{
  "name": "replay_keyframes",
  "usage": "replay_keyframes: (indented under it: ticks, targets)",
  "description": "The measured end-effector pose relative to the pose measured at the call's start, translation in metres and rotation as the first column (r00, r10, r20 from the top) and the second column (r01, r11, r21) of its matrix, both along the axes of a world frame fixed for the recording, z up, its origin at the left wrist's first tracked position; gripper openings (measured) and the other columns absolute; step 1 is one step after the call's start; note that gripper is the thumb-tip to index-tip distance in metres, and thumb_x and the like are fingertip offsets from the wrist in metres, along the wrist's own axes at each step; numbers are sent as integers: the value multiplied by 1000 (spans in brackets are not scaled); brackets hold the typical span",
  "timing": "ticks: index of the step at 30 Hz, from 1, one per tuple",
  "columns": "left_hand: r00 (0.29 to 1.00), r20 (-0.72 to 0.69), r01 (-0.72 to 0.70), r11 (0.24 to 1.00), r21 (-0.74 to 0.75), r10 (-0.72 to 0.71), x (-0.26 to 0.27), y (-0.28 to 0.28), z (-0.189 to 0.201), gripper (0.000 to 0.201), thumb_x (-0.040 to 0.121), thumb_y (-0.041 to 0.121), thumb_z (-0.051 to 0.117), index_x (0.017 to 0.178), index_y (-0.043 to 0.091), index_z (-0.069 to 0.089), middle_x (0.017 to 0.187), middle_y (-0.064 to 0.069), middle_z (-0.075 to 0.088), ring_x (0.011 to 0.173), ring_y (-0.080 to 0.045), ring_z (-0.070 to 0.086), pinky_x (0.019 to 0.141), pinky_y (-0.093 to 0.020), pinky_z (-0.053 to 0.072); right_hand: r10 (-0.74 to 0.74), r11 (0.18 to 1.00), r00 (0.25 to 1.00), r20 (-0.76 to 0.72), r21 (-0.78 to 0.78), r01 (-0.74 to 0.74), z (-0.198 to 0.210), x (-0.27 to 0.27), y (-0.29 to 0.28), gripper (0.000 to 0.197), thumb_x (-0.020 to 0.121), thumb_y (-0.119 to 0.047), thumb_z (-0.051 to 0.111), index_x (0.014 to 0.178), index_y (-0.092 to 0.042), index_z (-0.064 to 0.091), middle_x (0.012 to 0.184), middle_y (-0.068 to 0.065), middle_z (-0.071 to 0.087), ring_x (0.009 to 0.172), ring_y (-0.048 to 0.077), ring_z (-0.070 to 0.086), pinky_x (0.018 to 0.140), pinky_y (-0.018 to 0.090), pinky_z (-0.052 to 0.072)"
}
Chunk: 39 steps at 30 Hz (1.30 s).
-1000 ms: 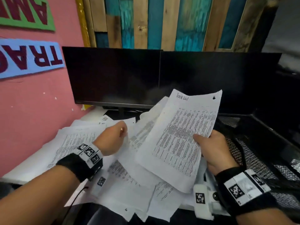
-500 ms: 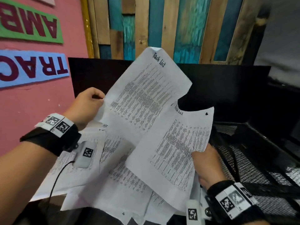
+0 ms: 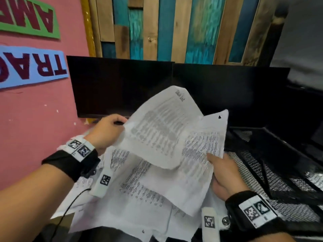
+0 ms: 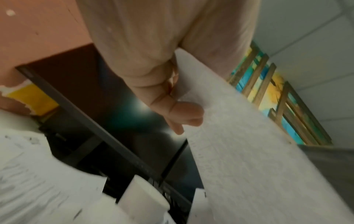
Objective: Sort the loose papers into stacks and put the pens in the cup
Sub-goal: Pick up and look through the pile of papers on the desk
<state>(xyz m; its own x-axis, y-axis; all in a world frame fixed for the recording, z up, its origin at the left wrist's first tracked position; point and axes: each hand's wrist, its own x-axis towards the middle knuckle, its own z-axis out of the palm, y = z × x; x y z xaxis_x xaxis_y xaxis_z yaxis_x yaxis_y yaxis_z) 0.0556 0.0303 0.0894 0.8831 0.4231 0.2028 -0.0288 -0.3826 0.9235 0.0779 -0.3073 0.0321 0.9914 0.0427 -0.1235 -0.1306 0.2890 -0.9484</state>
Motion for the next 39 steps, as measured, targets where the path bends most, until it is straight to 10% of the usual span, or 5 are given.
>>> replay_keyframes:
  ticks: [14, 20, 31, 35, 39]
  targets:
    - [915, -258, 323, 946, 4, -311, -12, -40, -57, 19, 103, 16, 57, 101, 26, 72, 70, 7, 73, 59, -9, 64, 63, -30, 57, 192, 981, 981, -32, 9, -192, -16, 6, 6, 49, 101, 14, 45, 134, -17, 66, 126, 13, 76, 114, 36, 74, 93, 55, 61]
    - [849, -525, 307, 754, 581, 58, -20, 15, -60, 38, 94, 46, 65, 129, 31, 64, 135, 5, 64, 116, -18, 62, 100, -34, 51, 91, 977, 995, -35, -189, -96, -7, 16, 2, 40, 96, 15, 46, 103, -12, 74, 100, 12, 82, 83, 30, 81, 74, 43, 65]
    - [663, -698, 406, 653, 640, 272, -26, 53, -96, 96, 71, 37, 85, 153, 22, 37, 141, -3, 58, 122, -24, 60, 96, -34, 52, 142, 966, 990, -15, -218, -142, -2, 12, 11, 49, 98, 13, 45, 132, -14, 67, 115, 12, 79, 95, 32, 80, 79, 45, 62]
    - [704, -643, 335, 657, 675, 302, -26, 61, -86, 13, 94, 22, 64, 92, 10, 69, 80, 1, 65, 70, -15, 61, 55, -20, 45, 146, 973, 989, -16, -177, -146, 4, 10, 10, 53, 98, 14, 43, 136, -16, 65, 116, 11, 79, 91, 29, 80, 67, 40, 64]
    - [778, -539, 220, 663, 715, 323, -33, 66, -66, 42, 100, 15, 50, 57, 18, 48, 54, 4, 44, 48, -13, 42, 47, -22, 36, 137, 978, 990, -20, -154, -138, 7, 6, 4, 48, 101, 9, 44, 135, -16, 66, 109, 7, 82, 90, 27, 80, 68, 40, 64]
